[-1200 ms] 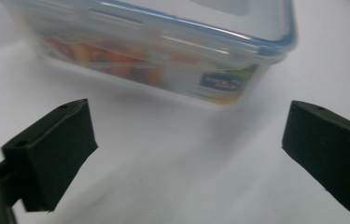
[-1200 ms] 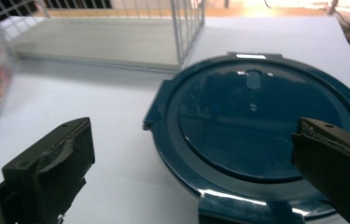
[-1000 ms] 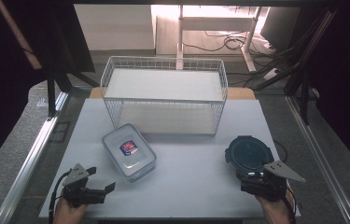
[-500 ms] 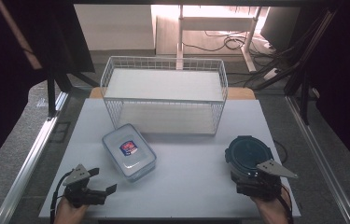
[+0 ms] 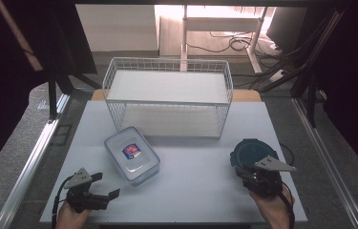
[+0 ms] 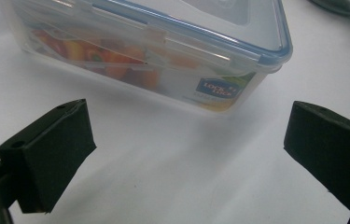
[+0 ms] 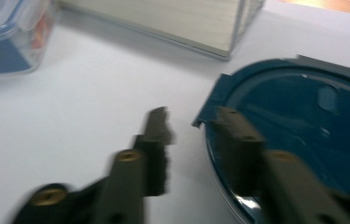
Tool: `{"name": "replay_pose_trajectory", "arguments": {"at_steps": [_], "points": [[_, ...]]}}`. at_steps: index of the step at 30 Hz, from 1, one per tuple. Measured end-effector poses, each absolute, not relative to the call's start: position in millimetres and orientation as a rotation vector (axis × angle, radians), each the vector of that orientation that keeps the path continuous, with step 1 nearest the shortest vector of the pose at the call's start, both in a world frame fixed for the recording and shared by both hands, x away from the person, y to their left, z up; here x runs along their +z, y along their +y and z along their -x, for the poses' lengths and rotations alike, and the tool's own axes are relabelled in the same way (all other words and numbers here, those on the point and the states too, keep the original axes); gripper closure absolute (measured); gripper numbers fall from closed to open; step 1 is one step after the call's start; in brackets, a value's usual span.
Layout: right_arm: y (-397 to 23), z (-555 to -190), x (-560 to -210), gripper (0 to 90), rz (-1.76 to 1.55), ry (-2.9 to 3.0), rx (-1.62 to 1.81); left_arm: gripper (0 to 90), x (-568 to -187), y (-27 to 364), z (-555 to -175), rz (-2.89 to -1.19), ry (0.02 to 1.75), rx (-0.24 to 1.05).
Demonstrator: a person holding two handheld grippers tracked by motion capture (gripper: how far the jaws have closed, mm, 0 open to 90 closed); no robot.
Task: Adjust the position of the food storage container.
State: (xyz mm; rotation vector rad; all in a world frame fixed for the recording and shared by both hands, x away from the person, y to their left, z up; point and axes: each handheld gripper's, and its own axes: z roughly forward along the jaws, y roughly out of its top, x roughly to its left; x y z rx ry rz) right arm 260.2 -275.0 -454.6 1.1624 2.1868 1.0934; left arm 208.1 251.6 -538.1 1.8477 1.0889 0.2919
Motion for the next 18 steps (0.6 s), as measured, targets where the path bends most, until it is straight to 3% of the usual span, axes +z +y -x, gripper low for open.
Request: {"name": "replay_pose_trajectory", "arguments": {"at_steps": [1,2,5,18], "points": [[-275,-260,-455,71.2,-1.162,2.187,1.093,1.0,-538,252,-208,-1.848,1.089,0.292],[-270,-265,-456,81.1,-1.177,2.22,1.08,1.0,-538,252,-208,-1.847,1.087,0.286],[-264,-269,-459,88.2,-1.164,2.247,1.039,1.0,-538,251,-208,-1.848,1.084,0.278],[-263,-282,-473,89.2,-1.208,2.278,0.949,1.0,-540,251,-209,-1.852,1.085,0.253]]}}
